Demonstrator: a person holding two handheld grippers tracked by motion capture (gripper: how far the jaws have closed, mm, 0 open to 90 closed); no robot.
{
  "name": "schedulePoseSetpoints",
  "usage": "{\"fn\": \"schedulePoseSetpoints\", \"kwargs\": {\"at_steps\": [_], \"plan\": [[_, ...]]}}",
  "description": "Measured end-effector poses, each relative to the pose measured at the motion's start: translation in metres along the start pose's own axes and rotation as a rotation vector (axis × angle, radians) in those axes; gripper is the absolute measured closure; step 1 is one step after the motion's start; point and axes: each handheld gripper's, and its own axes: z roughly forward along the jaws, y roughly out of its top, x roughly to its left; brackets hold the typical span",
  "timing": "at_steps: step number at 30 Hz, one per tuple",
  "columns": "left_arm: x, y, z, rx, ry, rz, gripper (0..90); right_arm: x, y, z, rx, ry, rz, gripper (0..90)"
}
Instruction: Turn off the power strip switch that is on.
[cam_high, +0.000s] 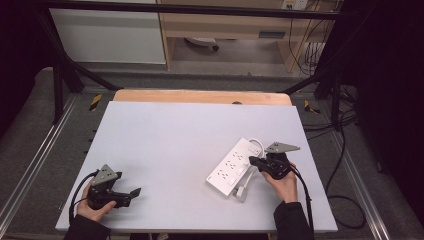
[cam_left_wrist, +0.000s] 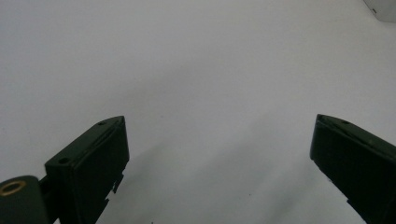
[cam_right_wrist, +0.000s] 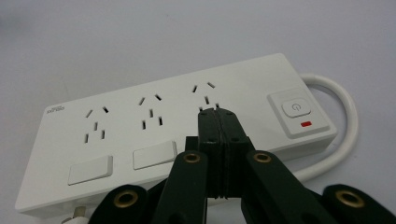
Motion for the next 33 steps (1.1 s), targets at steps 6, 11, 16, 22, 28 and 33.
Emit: {"fn": "schedulePoseSetpoints", "kwargs": {"at_steps": [6,11,16,22,28,33], "plan": [[0.0,0.0,0.0,0.001,0.0,0.001,4.2,0.0,0.0,0.004,-0.001,0.011,-0.003,90.0],[0.0,0.0,0.0,0.001,0.0,0.0,4.2,0.0,-0.001,0.008,-0.003,0.014,0.004,90.0],[0.0,0.0,0.0,0.001,0.0,0.001,4.2,0.001,-0.002,0.011,0.005,0.016,0.001,90.0],[0.0,0.0,0.0,0.0,-0.001,0.001,4.2,0.002,-0.003,0.014,0.011,0.019,-0.003,90.0],[0.0,0.0,0.0,0.001,0.0,0.002,4.2,0.003,-0.004,0.016,0.022,0.021,-0.01,90.0],[0.0,0.0,0.0,0.001,0.0,0.001,4.2,0.003,-0.005,0.017,0.02,0.021,-0.009,90.0]]}}
